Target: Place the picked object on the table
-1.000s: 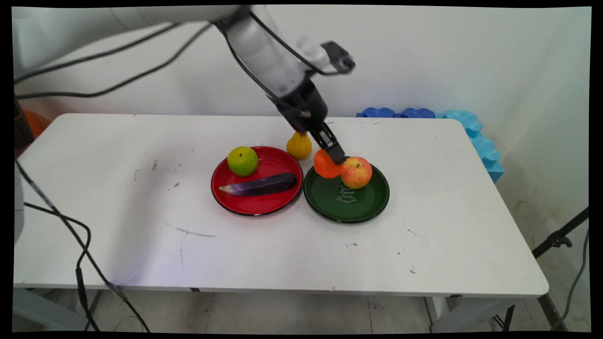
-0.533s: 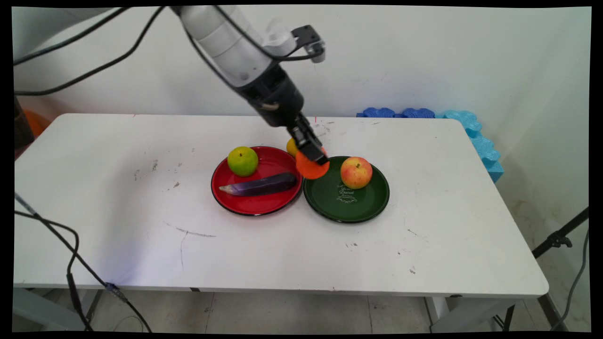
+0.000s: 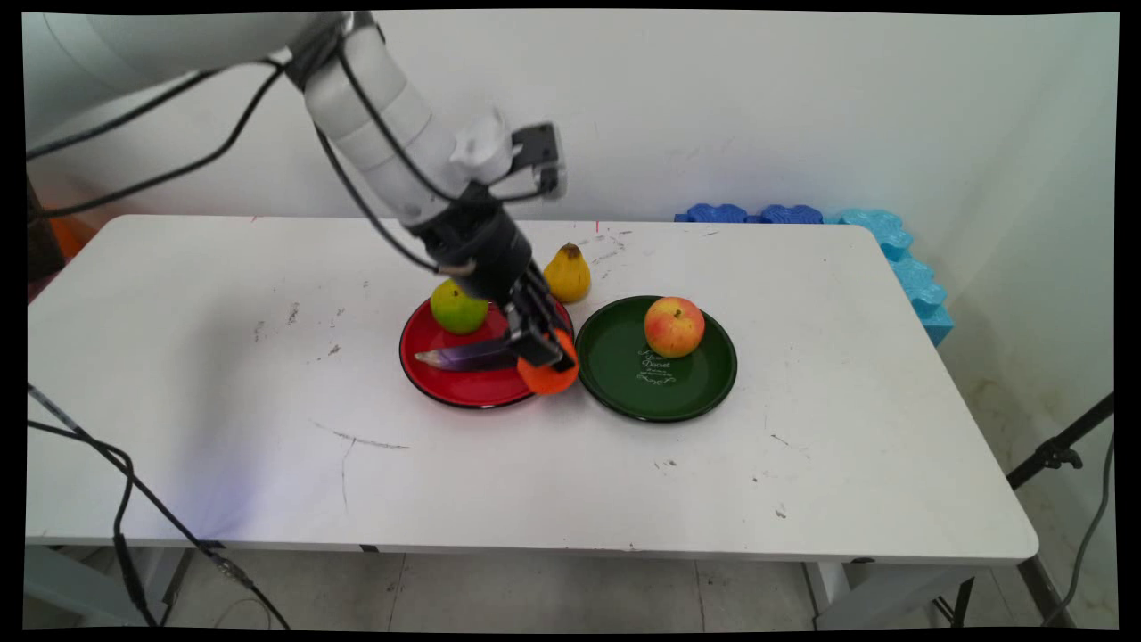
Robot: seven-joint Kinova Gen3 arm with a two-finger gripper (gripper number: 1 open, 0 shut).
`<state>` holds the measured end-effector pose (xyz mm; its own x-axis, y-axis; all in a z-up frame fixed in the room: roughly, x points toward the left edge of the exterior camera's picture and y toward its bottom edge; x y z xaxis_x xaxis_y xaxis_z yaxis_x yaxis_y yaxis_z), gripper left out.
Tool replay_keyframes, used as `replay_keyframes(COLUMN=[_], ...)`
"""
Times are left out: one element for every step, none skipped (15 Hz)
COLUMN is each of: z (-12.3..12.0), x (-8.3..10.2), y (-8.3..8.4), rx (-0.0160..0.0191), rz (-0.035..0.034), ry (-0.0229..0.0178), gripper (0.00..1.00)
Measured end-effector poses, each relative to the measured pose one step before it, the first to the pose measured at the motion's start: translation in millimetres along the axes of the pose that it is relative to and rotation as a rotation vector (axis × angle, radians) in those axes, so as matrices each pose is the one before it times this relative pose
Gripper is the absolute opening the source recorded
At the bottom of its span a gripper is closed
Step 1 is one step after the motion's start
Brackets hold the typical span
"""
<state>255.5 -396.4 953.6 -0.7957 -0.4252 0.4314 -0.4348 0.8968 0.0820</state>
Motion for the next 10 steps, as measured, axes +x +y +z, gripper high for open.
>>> replay_keyframes(z=[6.30,5.43,6.60,6.53,6.36,5.33,6.10,5.12,3.38,4.67], x=[-4.66,-3.48,-3.22,-2.09,-2.04,-1.68,-1.68,-1.32,-0.66,-0.97], y=[1.04,0.53,0.25,0.03,-0.01,0.02,0.01,0.18,0.40,0.53], rx=[-0.00305,-0.00162,-0.00002,0.00026,0.00066,0.00062,0.00156,0.00097,0.00015,0.00022], rz=[0.00565,0.00480,0.00531,0.00539,0.00363,0.00175,0.00032,-0.00073,-0.00045,-0.00092], ry=[-0.00654,-0.00403,-0.00342,-0.00328,-0.00266,-0.00172,-0.00108,-0.00098,-0.00034,-0.00018], gripper=[0.00,0.00,0.00,0.00,0.00,0.00,0.00,0.00,0.00,0.00])
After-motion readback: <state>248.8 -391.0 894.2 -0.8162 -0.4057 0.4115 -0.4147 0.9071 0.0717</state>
